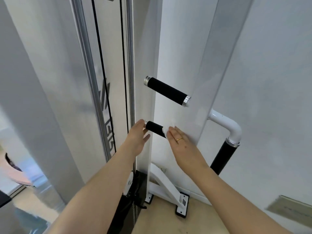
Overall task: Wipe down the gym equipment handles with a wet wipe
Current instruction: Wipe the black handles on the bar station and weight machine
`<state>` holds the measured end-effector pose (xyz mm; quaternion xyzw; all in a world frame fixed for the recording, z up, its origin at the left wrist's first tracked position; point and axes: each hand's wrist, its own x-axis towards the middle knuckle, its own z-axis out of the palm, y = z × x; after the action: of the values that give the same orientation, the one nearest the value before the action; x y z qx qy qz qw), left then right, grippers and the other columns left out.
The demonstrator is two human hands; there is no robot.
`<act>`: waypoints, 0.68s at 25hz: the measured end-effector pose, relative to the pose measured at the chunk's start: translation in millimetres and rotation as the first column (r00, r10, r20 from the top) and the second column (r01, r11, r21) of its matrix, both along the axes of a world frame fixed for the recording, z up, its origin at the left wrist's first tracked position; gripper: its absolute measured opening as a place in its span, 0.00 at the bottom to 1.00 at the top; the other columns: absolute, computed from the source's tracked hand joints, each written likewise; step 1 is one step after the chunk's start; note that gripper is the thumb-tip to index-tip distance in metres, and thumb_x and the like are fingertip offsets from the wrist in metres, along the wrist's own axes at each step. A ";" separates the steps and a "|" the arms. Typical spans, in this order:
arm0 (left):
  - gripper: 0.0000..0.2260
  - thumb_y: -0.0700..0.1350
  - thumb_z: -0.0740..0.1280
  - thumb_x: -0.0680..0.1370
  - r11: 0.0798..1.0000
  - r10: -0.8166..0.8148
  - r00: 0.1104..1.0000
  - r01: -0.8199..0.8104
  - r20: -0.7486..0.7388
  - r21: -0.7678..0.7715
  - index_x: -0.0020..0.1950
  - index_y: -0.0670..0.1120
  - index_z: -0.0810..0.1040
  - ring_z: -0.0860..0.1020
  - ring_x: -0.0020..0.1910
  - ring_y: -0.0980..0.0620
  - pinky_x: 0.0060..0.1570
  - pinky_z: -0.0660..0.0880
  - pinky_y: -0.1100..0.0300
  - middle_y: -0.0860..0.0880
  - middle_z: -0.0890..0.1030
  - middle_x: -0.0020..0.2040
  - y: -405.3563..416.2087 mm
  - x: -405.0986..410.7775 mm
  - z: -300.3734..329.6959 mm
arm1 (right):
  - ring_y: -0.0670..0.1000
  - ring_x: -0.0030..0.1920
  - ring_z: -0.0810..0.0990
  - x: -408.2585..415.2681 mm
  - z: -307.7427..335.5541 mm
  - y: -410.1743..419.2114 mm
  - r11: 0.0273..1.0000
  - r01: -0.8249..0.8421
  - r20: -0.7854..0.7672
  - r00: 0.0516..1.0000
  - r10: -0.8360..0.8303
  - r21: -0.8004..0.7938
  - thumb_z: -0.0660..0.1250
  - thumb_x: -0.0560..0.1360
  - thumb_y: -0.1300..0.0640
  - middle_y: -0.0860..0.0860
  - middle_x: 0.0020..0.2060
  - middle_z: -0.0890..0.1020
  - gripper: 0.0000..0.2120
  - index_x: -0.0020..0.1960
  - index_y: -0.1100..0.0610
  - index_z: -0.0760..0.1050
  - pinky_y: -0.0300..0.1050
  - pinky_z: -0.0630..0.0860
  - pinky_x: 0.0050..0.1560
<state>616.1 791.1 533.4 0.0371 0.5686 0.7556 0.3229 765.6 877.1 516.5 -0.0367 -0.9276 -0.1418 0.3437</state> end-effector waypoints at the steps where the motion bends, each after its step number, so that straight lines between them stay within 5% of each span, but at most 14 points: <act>1: 0.10 0.46 0.60 0.79 1.000 -0.017 0.999 0.016 -0.029 -0.015 0.57 0.44 0.75 0.76 0.56 0.51 0.57 0.72 0.57 0.49 0.76 0.50 1.8 -2.1 -0.8 | 0.58 0.54 0.81 4.7 -1.9 4.0 0.999 0.007 0.012 1.000 -0.008 0.033 0.57 0.62 0.74 0.61 0.53 0.82 0.23 0.55 0.67 0.78 0.49 0.80 0.49; 6: 0.17 0.49 0.57 0.80 0.970 -0.148 0.902 0.053 -0.405 -0.236 0.69 0.51 0.68 0.73 0.61 0.52 0.63 0.69 0.55 0.50 0.75 0.62 2.6 3.7 -12.3 | 0.57 0.55 0.81 9.1 -8.3 -1.4 0.990 0.141 0.023 0.990 -0.141 -0.019 0.57 0.63 0.72 0.59 0.53 0.82 0.23 0.55 0.66 0.79 0.47 0.78 0.52; 10: 0.15 0.45 0.53 0.81 0.983 -0.095 0.899 0.017 -0.427 -0.181 0.67 0.50 0.70 0.74 0.50 0.52 0.45 0.70 0.62 0.52 0.75 0.51 -5.7 18.0 -18.0 | 0.58 0.56 0.81 -12.7 -19.6 -30.3 0.930 0.335 0.076 0.942 -0.327 -0.153 0.57 0.66 0.70 0.61 0.53 0.82 0.21 0.56 0.67 0.78 0.50 0.77 0.54; 14: 0.16 0.44 0.54 0.81 0.994 -0.037 0.940 -0.001 -0.338 -0.114 0.69 0.49 0.68 0.74 0.59 0.53 0.59 0.68 0.62 0.50 0.74 0.62 -15.3 19.7 -19.1 | 0.58 0.62 0.76 -51.5 -23.1 -56.6 0.953 0.224 0.214 0.960 -0.179 -0.205 0.56 0.68 0.68 0.60 0.60 0.78 0.22 0.61 0.66 0.74 0.48 0.71 0.65; 17: 0.17 0.46 0.54 0.81 0.990 -0.063 0.931 0.014 -0.359 -0.137 0.70 0.50 0.68 0.71 0.64 0.52 0.67 0.66 0.57 0.50 0.73 0.66 -18.3 18.0 -21.2 | 0.55 0.49 0.83 -44.8 -37.8 -52.1 0.950 0.198 0.246 0.959 -0.137 -0.242 0.69 0.61 0.68 0.57 0.48 0.84 0.19 0.52 0.64 0.80 0.45 0.74 0.59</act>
<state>634.1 772.8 512.1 0.1653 0.6666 0.6899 0.2288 720.8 825.0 478.7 -0.1447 -0.9647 -0.0491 0.2144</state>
